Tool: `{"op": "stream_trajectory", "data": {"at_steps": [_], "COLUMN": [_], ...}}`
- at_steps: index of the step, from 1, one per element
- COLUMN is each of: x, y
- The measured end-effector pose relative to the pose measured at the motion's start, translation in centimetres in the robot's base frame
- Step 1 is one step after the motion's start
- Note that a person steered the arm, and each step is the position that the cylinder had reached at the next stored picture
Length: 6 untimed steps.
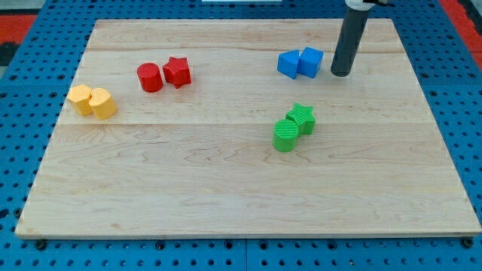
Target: Point your arm at the green star
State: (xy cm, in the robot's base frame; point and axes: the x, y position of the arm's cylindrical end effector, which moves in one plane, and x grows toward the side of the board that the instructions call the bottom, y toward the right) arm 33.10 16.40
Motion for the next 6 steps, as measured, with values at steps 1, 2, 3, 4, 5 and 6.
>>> {"op": "stream_trajectory", "data": {"at_steps": [1, 2, 3, 4, 5, 6], "x": [-0.4, -0.4, 1.1, 1.6, 2.5, 6.0], "y": [0.0, 0.0, 0.0, -1.7, -3.3, -1.5]}}
